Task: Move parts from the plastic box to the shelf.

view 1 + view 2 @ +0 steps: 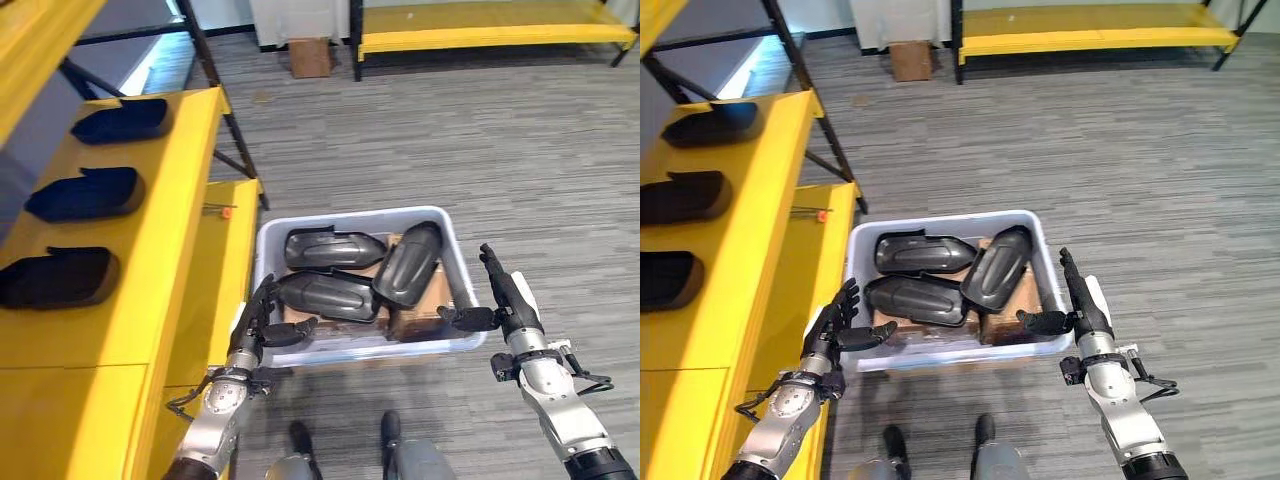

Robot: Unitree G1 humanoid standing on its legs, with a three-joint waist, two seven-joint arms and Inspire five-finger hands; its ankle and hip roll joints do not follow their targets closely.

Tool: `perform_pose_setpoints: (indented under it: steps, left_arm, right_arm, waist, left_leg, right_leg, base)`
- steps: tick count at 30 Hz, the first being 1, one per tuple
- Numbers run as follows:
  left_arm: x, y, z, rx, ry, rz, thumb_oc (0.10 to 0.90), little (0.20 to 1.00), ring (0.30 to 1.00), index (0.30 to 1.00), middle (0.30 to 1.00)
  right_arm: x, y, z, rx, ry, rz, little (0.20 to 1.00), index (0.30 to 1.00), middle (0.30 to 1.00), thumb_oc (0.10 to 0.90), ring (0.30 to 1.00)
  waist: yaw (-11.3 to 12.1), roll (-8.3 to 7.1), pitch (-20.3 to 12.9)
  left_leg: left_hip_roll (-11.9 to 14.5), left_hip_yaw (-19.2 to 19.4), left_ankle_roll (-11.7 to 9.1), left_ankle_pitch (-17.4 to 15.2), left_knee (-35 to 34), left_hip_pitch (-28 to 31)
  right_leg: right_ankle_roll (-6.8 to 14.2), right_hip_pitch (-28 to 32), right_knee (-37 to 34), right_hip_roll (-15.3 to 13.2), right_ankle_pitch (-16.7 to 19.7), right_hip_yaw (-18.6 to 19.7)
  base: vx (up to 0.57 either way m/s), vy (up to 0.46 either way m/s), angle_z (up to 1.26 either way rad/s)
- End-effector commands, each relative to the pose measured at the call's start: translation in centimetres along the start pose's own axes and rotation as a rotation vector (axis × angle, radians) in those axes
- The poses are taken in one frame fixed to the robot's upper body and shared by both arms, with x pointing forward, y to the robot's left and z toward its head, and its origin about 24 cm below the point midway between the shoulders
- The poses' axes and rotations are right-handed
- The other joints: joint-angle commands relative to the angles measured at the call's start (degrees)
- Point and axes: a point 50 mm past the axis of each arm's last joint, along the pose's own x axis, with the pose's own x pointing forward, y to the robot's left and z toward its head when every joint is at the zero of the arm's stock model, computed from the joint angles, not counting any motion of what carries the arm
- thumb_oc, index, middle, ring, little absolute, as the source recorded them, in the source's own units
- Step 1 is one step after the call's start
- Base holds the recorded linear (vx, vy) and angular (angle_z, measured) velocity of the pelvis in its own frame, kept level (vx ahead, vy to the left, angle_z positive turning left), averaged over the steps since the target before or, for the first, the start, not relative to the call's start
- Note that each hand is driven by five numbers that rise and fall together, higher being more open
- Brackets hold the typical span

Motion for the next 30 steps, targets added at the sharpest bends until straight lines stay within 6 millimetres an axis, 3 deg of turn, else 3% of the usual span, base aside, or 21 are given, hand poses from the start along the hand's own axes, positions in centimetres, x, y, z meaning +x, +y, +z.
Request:
perform_pose_setpoints:
  steps: [1,6,14,15,16,18,21,24,30]
  left_arm:
    - [-0.1,2.7,3.9,0.019,-0.212,0.07,0.9,1.0,1.0,1.0,1.0]
    - [-0.4,4.4,3.4,0.03,-0.2,0.104,0.9,1.0,1.0,1.0,1.0]
    - [0.1,4.1,3.6,0.045,-0.204,0.037,0.9,1.0,1.0,1.0,1.0]
    - [0.3,3.9,4.0,0.059,-0.212,-0.002,0.9,1.0,1.0,1.0,1.0]
    - [0.4,3.7,4.0,0.062,-0.209,-0.021,0.9,1.0,1.0,1.0,1.0]
    - [0.4,3.5,4.0,0.071,-0.21,-0.029,0.9,1.0,1.0,1.0,1.0]
    - [1.1,3.3,4.9,0.088,-0.233,-0.066,0.9,1.0,1.0,1.0,1.0]
    - [2.2,2.3,6.3,0.125,-0.257,-0.13,0.9,1.0,1.0,1.0,1.0]
    - [2.1,2.4,7.5,0.169,-0.274,-0.157,0.9,1.0,1.0,1.0,1.0]
  right_arm:
    - [0.9,0.5,8.0,0.043,-0.438,0.022,1.0,1.0,1.0,0.9,1.0]
    - [1.0,1.8,8.6,0.075,-0.462,0.084,1.0,1.0,1.0,0.9,1.0]
    - [1.0,2.7,9.2,0.04,-0.507,0.089,1.0,1.0,1.0,0.9,1.0]
    - [1.1,2.6,9.4,0.026,-0.53,0.073,1.0,1.0,1.0,0.9,1.0]
    - [1.1,2.5,9.5,0.013,-0.543,0.072,1.0,1.0,1.0,0.9,1.0]
    - [1.1,2.4,9.7,0.003,-0.557,0.072,1.0,1.0,1.0,0.9,1.0]
    - [1.4,1.2,10.2,-0.058,-0.595,0.012,1.0,1.0,1.0,0.9,1.0]
    - [2.0,-0.2,10.9,-0.102,-0.591,-0.041,1.0,1.0,1.0,0.9,1.0]
    - [2.8,-3.5,11.6,-0.126,-0.543,-0.081,1.0,1.0,1.0,0.9,1.0]
  waist:
    - [4.2,-4.93,-2.2]
    - [6.3,-5.3,-3.3]
    - [7.2,-6.12,-4.6]
    - [7.2,-6.06,-4.3]
    - [6.9,-5.98,-3.8]
    - [6.5,-5.98,-3.0]
    - [5.5,-6.55,-2.0]
    - [3.8,-7.73,-1.5]
    - [5.3,-11.17,-0.8]
  left_leg:
    - [-6.6,-4.9,0.2,-0.7,1.3,-6.9]
    - [-7.0,-5.1,2.1,-2.5,2.5,-6.7]
    - [-7.3,-3.4,3.6,-3.4,0.0,-3.2]
    - [-7.2,-2.6,5.2,-4.4,0.1,-2.4]
    - [-7.3,-2.7,6.1,-5.2,0.4,-1.5]
    - [-7.4,-3.3,6.5,-6.1,0.8,-0.2]
    - [-6.1,-6.0,6.0,-7.2,1.7,0.6]
    - [-5.5,-8.7,5.5,-8.9,3.4,0.1]
    - [-2.0,-10.6,2.8,-10.6,10.6,-5.1]
  right_leg:
    - [-0.1,4.9,0.5,1.3,-5.5,1.8]
    - [-0.3,5.5,1.9,1.1,-7.3,1.0]
    - [1.3,5.9,5.0,-0.4,-8.0,-1.5]
    - [3.5,2.5,17.9,-2.1,-6.2,-2.0]
    - [4.4,-0.7,24.6,-3.1,-4.2,-0.7]
    - [4.9,-3.4,28.0,-4.1,-1.9,1.0]
    - [5.2,-3.2,15.1,-6.3,1.4,4.8]
    - [7.4,-4.0,5.0,-7.9,7.1,12.2]
    - [8.4,-0.7,0.5,-8.2,3.6,10.1]
  base:
    - [0.16,0.012,-0.09]
    - [0.19,0.061,-0.14]
    - [0.13,0.15,0.01]
    - [0.06,0.197,-0.05]
    - [0.1,0.211,-0.15]
    - [0.11,-0.008,-0.19]
    - [0.1,-0.272,-0.01]
    - [0.1,-0.403,0.46]
    - [0.02,-0.415,0.61]
